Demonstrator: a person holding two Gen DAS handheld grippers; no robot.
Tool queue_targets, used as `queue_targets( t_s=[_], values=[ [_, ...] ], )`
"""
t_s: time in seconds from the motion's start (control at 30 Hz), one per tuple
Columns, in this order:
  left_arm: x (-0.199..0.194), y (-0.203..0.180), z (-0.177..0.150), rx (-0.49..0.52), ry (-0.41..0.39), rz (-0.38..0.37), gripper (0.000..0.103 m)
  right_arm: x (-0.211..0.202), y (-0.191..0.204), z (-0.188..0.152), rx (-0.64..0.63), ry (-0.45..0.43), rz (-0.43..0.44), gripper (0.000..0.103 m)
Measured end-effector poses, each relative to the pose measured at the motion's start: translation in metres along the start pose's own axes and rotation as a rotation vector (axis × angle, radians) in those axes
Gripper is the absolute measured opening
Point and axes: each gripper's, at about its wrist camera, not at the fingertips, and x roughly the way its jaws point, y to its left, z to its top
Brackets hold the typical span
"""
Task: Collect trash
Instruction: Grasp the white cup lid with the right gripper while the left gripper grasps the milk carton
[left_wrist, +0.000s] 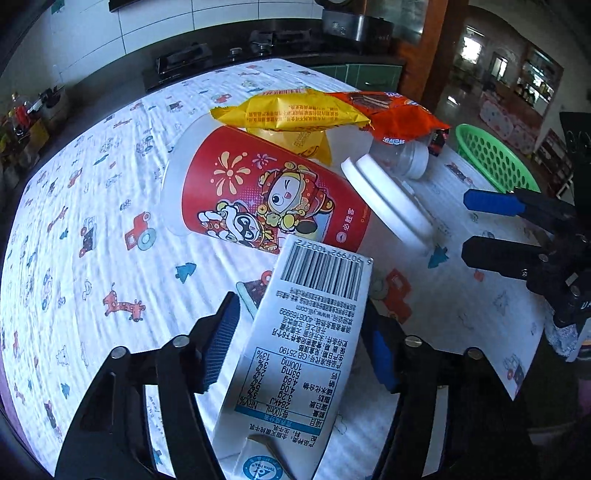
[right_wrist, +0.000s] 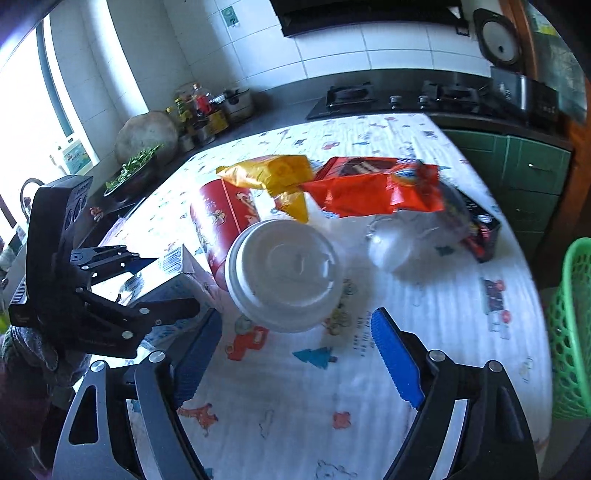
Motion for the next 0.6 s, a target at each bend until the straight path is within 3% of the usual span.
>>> queue_targets(
  t_s=[0.1, 0.6],
  values=[
    [0.0, 0.002, -0.001, -0.003, -0.006, -0.007, 0.044, 0.01, -0.001, 0.004, -0.003, 0.018, 0.026, 0.086],
    [-0.027, 0.016, -0.004, -0.037, -0.067, -0.022, 0.043, 0.054, 0.0, 0.025, -0.088, 0.087, 0.087, 0.094]
  ],
)
